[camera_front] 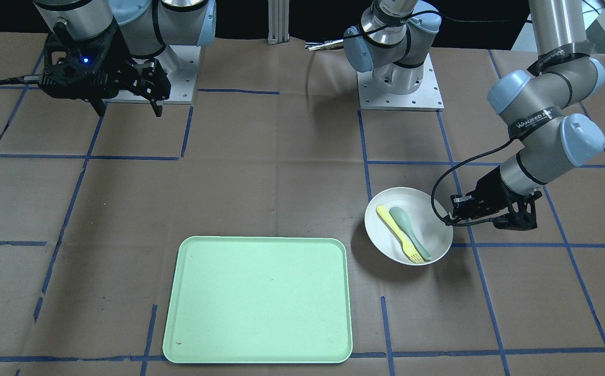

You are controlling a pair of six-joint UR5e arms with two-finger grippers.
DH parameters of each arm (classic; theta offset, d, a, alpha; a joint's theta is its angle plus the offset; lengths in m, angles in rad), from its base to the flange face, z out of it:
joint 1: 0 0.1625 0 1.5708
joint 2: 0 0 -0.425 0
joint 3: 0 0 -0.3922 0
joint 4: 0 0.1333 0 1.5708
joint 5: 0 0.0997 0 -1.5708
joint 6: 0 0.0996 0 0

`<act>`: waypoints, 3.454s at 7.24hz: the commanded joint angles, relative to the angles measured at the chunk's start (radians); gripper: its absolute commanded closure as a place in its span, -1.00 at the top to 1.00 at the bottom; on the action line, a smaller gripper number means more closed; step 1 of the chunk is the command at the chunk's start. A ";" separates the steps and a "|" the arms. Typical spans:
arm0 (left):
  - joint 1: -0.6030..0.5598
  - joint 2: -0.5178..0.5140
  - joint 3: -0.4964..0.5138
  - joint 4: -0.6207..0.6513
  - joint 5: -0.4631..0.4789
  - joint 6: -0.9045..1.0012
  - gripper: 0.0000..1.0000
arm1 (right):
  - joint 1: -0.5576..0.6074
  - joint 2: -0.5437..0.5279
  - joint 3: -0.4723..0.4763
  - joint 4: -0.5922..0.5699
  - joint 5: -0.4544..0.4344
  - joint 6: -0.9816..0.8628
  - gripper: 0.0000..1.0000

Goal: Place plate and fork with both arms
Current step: 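Carry the plate with the left gripper onto the light green tray, then open the left gripper and lift it away from the plate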

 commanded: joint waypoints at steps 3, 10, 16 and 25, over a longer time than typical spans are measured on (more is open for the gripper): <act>-0.303 -0.251 0.322 0.011 -0.096 -0.100 -1.00 | -0.002 0.003 0.000 0.000 0.000 -0.002 1.00; -0.477 -0.507 0.618 -0.082 -0.077 -0.223 -0.98 | -0.005 0.003 0.000 0.000 -0.002 -0.002 1.00; -0.484 -0.502 0.619 -0.102 -0.010 -0.228 0.34 | -0.006 0.002 0.000 0.000 0.000 -0.002 1.00; -0.459 -0.110 0.567 -0.506 0.236 -0.246 0.99 | -0.011 0.009 -0.003 -0.002 -0.012 -0.005 1.00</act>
